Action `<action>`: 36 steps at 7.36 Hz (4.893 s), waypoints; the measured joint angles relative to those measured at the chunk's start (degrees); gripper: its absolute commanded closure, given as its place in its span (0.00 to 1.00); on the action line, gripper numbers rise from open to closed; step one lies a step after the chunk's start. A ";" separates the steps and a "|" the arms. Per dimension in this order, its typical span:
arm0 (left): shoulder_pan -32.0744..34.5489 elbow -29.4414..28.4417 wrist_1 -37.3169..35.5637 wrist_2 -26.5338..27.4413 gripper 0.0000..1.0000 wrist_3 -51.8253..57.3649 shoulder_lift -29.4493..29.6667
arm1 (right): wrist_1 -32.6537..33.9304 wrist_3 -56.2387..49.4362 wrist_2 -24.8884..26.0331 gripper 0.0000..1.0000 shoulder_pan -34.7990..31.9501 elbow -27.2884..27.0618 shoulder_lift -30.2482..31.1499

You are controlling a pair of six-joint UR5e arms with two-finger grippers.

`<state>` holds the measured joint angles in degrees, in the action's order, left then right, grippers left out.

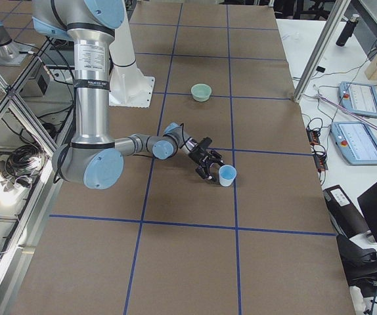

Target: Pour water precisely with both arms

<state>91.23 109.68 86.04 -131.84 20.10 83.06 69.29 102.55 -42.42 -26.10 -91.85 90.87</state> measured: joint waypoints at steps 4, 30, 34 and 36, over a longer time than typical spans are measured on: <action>0.00 0.00 0.03 0.00 0.00 0.02 0.00 | -0.27 -0.12 0.09 0.00 -3.53 2.18 -0.67; 2.89 -3.10 0.00 -0.44 0.00 -9.98 -1.93 | -55.36 -72.00 -19.47 1.00 -0.49 4.39 -13.12; 3.29 -3.70 0.00 -0.44 0.00 -9.99 -2.07 | -63.98 -84.16 -37.40 1.00 -0.22 4.32 -15.82; 3.53 -4.09 0.00 -0.44 0.00 -9.98 -2.60 | -61.85 -85.09 -41.14 1.00 -0.22 4.31 -16.33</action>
<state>94.76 105.59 86.04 -132.27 10.13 80.45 7.44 17.46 -83.56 -26.32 -87.54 74.54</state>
